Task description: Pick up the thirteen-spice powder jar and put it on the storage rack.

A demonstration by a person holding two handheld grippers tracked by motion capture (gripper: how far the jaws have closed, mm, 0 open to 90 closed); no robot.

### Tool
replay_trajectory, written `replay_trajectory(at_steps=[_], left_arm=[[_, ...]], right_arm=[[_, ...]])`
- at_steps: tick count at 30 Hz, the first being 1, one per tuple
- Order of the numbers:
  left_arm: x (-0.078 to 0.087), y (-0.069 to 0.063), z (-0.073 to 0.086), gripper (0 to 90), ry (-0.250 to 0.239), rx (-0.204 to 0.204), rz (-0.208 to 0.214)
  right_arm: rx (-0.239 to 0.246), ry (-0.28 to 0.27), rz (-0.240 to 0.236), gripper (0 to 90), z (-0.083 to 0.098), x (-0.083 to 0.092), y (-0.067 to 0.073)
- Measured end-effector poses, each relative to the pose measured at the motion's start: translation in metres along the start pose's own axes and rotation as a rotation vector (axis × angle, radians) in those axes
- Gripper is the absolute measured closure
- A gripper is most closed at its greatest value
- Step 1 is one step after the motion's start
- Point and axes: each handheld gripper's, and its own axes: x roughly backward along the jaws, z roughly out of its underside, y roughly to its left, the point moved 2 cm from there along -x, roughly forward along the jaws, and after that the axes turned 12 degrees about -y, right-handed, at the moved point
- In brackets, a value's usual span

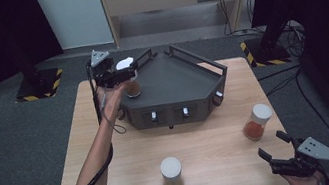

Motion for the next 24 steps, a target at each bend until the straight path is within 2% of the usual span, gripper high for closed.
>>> replay_trajectory(at_steps=[1, 9, 13, 14, 24], left_arm=[[0.005, -0.003, -0.004, 2.5, -0.009, -0.019, 0.003], [0.028, -0.008, -0.021, 2.0, -0.041, -0.035, 0.035], [0.037, -0.01, -0.026, 2.1, -0.047, -0.063, 0.043], [0.044, -0.011, -0.03, 2.1, -0.051, -0.08, 0.048], [0.07, -0.002, -0.041, 2.1, -0.058, -0.089, 0.077]], right_arm=[[0.0, 0.0, 0.0, 7.1, 0.0, 0.0, 0.0], [0.0, 0.0, 0.001, 7.1, 0.0, 0.0, 0.001], [0.001, 0.001, 0.0, 7.0, 0.0, -0.001, 0.001], [0.001, 0.001, 0.0, 7.0, 0.0, -0.001, 0.001], [0.006, 0.002, 0.002, 7.0, 0.0, -0.001, 0.001]])
